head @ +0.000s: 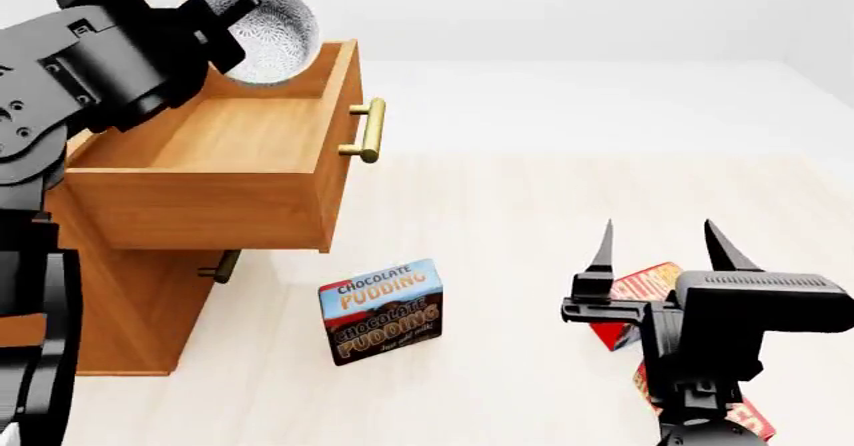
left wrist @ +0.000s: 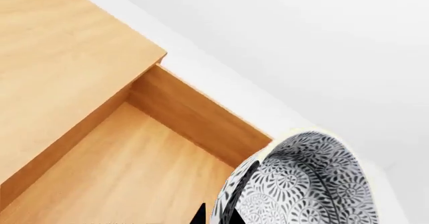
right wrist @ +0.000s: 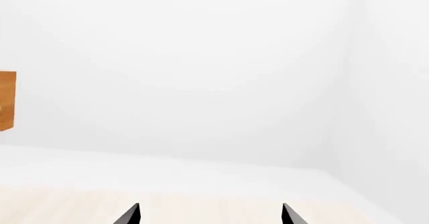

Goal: Put the bowl in the top drawer of the cabinet.

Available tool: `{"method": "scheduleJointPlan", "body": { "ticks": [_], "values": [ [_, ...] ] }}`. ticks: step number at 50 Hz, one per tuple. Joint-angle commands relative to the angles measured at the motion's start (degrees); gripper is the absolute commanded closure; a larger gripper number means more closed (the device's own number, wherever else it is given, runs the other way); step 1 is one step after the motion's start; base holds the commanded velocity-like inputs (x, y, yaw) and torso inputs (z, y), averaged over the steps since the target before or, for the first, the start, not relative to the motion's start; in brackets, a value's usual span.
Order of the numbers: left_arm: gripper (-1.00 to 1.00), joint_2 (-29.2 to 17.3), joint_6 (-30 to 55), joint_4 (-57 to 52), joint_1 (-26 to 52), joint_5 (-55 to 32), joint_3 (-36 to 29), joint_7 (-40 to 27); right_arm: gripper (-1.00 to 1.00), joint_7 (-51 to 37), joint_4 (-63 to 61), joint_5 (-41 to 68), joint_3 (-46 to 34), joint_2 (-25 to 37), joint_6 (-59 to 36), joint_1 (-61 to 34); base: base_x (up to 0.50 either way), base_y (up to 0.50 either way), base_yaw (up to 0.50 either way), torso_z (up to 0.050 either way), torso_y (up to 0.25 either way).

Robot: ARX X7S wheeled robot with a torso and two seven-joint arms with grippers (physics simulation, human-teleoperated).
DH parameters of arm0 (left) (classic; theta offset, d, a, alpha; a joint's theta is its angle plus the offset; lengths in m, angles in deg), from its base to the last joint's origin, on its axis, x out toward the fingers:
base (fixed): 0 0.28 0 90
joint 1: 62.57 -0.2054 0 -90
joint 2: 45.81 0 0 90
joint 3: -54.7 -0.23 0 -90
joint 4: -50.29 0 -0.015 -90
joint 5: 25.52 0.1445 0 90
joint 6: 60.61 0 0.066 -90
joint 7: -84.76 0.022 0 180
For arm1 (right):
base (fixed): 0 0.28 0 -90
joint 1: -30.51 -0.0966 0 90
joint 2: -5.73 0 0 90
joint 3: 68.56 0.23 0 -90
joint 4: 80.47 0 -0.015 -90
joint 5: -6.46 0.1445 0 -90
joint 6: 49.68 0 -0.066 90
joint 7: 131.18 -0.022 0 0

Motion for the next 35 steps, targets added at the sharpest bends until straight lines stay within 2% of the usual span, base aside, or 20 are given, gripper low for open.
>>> {"method": "scheduleJointPlan", "body": {
  "ticks": [1,12,20,31,35],
  "values": [
    [1.00,2.56,-4.37,12.86,3.40,4.09,-1.16,5.39,-1.00,-0.94,-0.52,-1.18,-0.73,0.39,1.10,0.89,0.00,0.00,0.00,0.000,0.000],
    [1.00,4.00,-6.12,18.50,5.38,4.92,-1.19,6.93,-1.00,-1.58,-0.99,-1.33,-0.28,0.80,2.04,1.85,0.00,0.00,0.00,0.000,0.001],
    [1.00,4.31,-7.28,21.15,4.80,2.27,2.03,4.71,-1.00,-1.84,-0.82,-1.32,-0.29,0.98,2.65,2.37,0.00,0.00,0.00,0.000,0.000],
    [1.00,4.70,-9.44,23.38,4.50,2.34,2.98,2.75,-1.00,-2.05,-0.72,-0.78,0.19,1.25,3.00,2.76,0.00,0.00,0.00,0.000,0.001],
    [1.00,5.64,-10.76,26.57,4.83,2.64,3.05,4.53,-1.00,-2.18,-0.28,-0.83,0.28,1.39,3.49,3.02,0.00,0.00,0.00,0.000,0.000]
  ]
}}
